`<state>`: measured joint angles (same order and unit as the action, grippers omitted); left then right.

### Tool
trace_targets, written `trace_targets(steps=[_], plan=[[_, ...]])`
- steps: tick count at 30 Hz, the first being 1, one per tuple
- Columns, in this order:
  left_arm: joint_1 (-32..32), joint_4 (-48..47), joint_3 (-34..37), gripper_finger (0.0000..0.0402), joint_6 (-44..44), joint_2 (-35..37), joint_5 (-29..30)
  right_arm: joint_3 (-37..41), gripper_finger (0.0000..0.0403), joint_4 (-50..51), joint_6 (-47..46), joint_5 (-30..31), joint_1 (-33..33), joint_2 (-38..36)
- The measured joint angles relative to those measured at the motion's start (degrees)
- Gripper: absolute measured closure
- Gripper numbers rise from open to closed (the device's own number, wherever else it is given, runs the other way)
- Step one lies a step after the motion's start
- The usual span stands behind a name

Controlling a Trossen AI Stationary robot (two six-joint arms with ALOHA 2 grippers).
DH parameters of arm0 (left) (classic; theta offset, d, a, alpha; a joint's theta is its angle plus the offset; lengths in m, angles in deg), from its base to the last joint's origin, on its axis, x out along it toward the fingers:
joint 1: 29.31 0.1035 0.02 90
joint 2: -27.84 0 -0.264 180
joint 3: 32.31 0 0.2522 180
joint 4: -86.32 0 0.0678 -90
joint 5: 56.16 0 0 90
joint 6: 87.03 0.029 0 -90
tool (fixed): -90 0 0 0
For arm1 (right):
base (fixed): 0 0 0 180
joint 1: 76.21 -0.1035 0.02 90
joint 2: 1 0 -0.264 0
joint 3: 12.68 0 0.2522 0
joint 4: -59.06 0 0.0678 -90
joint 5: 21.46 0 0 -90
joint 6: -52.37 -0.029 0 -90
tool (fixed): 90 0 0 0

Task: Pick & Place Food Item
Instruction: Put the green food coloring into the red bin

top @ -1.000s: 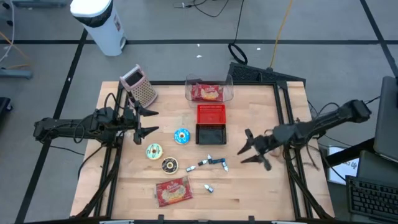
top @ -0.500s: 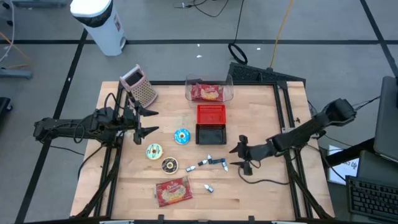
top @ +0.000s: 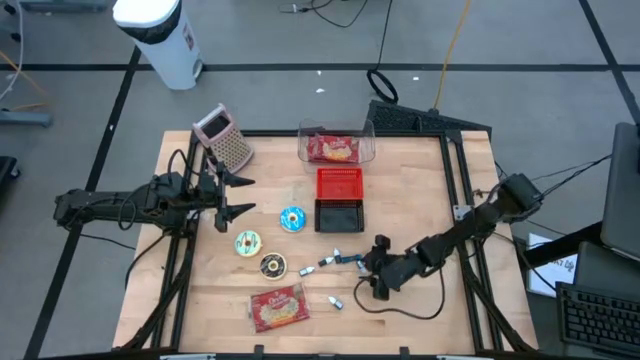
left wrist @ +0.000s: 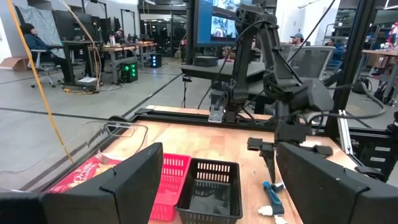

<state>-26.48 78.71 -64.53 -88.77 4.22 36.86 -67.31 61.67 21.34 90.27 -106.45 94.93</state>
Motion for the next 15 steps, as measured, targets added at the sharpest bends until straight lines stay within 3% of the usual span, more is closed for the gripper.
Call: trace_targets(steps=[7,15], plan=[[0.0,0.0,0.0,0.0091,0.0,0.0,0.0,-0.4,0.0198,-0.4,-5.2,1.9,0.1,4.3],[0.0,0.0,0.0,0.0091,0.0,0.0,0.0,-0.4,0.0231,0.1,-0.7,1.2,-1.6,3.5]])
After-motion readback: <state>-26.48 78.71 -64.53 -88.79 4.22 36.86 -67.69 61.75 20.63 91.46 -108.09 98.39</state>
